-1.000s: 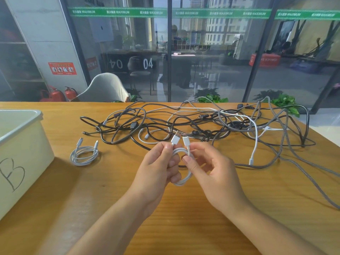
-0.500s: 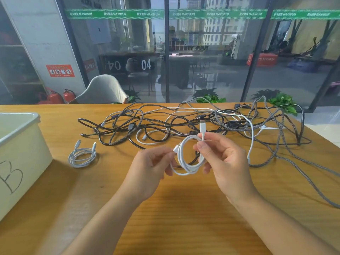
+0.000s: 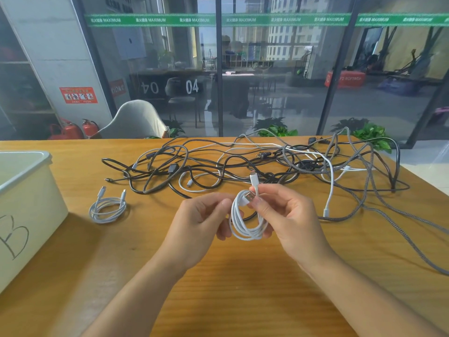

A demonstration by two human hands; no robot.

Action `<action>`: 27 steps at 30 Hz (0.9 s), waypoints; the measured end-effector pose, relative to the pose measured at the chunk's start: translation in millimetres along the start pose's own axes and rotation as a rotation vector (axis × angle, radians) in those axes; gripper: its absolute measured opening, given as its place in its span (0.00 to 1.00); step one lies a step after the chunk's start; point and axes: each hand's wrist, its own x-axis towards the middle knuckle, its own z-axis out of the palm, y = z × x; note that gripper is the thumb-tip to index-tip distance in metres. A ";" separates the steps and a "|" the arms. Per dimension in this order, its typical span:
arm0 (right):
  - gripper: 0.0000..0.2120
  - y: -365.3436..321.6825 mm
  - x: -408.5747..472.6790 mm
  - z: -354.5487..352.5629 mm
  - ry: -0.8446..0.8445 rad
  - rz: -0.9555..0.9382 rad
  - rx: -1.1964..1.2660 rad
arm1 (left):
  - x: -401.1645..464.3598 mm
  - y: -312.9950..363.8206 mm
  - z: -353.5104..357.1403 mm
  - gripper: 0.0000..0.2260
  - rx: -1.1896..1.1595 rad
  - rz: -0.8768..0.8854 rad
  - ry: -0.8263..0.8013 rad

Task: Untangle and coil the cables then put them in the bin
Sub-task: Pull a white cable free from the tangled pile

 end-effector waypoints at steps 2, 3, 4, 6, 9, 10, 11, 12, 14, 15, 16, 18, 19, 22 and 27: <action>0.07 1.1 -0.5 -1.3 0.021 -0.032 -0.048 | -0.5 1.8 1.0 0.15 -0.005 -0.026 -0.005; 0.08 1.7 -1.2 -1.7 0.027 -0.046 -0.074 | -1.1 2.4 1.4 0.15 0.013 -0.040 -0.012; 0.08 1.9 -1.9 -2.0 0.031 -0.056 -0.095 | -1.8 3.1 1.6 0.15 0.041 -0.051 -0.021; 0.08 1.8 -3.2 -2.1 0.039 -0.067 -0.127 | -2.8 2.4 1.2 0.12 0.090 -0.065 -0.031; 0.08 1.7 -4.4 -1.8 0.041 -0.072 -0.155 | -1.9 -0.6 -0.5 0.08 0.079 -0.101 -0.026; 0.08 1.9 -4.6 -1.7 0.036 -0.068 -0.162 | -1.3 -1.3 -1.1 0.08 0.060 -0.115 -0.023; 0.08 2.5 -4.9 -1.4 0.032 -0.061 -0.169 | -1.1 -1.6 -1.5 0.09 0.036 -0.127 -0.020; 0.08 3.1 -5.1 -1.1 0.030 -0.054 -0.175 | -0.9 -1.2 -1.7 0.10 0.003 -0.138 -0.015; 0.08 4.5 -5.5 -0.4 0.025 -0.040 -0.188 | -0.6 -0.6 -2.7 0.13 -0.068 -0.156 0.002; 0.08 5.5 -5.5 0.0 0.019 -0.030 -0.190 | -0.6 0.1 -3.2 0.14 -0.094 -0.163 0.007; 0.08 6.2 -5.6 0.2 0.010 -0.021 -0.190 | -0.5 1.2 -3.4 0.14 -0.113 -0.168 0.009; 0.09 7.1 -5.6 0.4 -0.004 -0.006 -0.190 | -0.6 1.8 -2.5 0.15 -0.135 -0.180 0.017; 0.09 7.1 -5.7 0.7 -0.005 -0.003 -0.190 | -0.8 1.5 -1.5 0.14 -0.135 -0.184 0.025; 0.09 6.6 -7.1 2.6 0.007 -0.014 -0.169 | -1.1 -3.3 0.0 0.10 -0.026 -0.154 0.090; 0.08 7.1 -8.2 5.2 0.005 0.012 -0.142 | 1.2 -9.1 -2.8 0.12 0.084 -0.135 0.104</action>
